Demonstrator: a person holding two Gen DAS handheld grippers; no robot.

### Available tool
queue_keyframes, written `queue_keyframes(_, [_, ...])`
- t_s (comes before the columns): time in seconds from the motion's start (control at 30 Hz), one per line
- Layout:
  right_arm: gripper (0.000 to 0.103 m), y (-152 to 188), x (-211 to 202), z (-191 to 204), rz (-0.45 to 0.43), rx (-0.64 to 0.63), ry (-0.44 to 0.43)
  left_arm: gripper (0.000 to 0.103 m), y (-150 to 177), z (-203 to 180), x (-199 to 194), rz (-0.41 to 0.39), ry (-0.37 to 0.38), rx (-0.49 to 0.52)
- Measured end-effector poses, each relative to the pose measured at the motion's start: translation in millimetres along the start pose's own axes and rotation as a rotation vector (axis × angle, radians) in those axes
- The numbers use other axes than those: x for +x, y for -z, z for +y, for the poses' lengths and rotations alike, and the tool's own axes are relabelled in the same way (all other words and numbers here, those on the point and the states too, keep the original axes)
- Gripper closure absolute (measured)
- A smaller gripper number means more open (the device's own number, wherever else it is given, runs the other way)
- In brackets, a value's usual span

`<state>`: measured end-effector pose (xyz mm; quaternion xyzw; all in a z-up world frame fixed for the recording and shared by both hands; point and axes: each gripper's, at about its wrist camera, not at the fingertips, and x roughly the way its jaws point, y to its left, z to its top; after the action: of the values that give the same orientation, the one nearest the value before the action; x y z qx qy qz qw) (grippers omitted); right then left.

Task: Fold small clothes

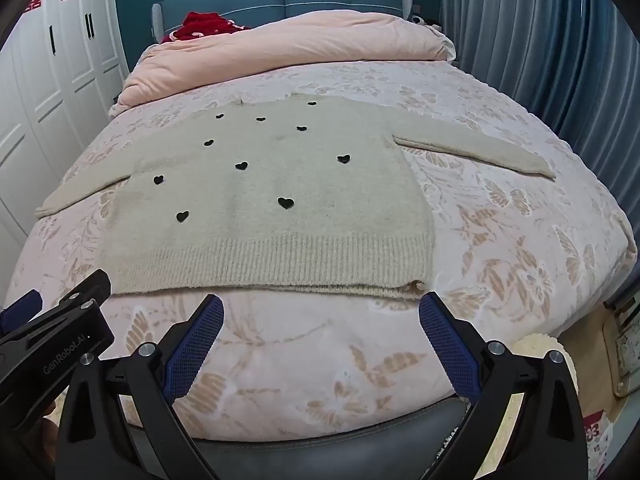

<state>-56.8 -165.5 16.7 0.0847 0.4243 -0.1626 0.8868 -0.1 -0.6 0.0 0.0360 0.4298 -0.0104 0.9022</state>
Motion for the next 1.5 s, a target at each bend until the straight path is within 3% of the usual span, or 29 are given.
queue_keyframes(1.5, [0.006,2.4,-7.8,-2.1,-0.010,0.011,0.008,0.012,-1.9,0.7,-4.5,-0.014,-0.012,0.012])
